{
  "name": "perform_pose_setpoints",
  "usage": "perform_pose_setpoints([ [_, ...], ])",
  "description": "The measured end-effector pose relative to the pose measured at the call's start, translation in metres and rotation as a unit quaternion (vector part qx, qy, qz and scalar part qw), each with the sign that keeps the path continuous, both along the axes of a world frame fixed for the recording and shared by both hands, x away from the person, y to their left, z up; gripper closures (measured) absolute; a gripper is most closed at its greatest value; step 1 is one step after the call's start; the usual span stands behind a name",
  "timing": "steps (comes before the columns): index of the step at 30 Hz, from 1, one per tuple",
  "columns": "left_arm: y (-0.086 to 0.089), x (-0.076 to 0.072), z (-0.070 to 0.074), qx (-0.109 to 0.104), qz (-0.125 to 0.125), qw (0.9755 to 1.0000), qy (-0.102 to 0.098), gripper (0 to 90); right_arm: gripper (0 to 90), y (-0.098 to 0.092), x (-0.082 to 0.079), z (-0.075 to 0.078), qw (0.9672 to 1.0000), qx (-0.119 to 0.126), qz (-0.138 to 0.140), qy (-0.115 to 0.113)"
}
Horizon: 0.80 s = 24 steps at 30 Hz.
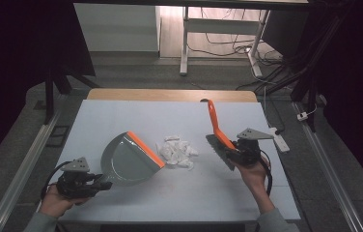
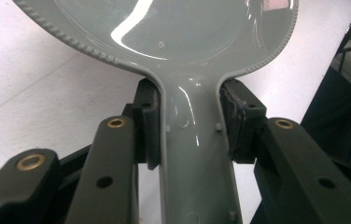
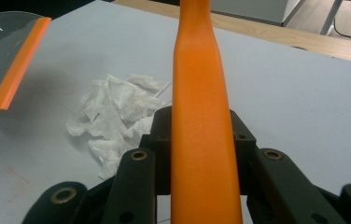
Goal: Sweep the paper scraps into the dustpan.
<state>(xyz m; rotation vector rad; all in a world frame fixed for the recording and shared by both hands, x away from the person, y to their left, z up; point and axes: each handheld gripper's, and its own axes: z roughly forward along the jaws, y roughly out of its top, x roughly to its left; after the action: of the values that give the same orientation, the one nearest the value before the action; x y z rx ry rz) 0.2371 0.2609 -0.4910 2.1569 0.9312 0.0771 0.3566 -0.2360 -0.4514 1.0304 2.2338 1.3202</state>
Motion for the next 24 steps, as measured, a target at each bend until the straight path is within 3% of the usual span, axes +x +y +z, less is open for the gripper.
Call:
perform_pose_setpoints([
  [10,-0.008,0.002,-0.008,0.006,-0.021,0.9995,0.021,61.4,70.0,0.021,0.008,-0.002,0.9997,-0.019,0.016,0.006],
  [15,-0.014,0.005,-0.017,0.021,-0.031,0.9985,0.040,61.4,70.0,0.030,0.013,-0.004,0.9993,-0.029,0.021,0.009],
  [24,-0.019,0.007,-0.021,0.022,-0.040,0.9978,0.049,61.3,70.1,0.037,0.020,-0.004,0.9991,-0.036,0.019,0.010],
])
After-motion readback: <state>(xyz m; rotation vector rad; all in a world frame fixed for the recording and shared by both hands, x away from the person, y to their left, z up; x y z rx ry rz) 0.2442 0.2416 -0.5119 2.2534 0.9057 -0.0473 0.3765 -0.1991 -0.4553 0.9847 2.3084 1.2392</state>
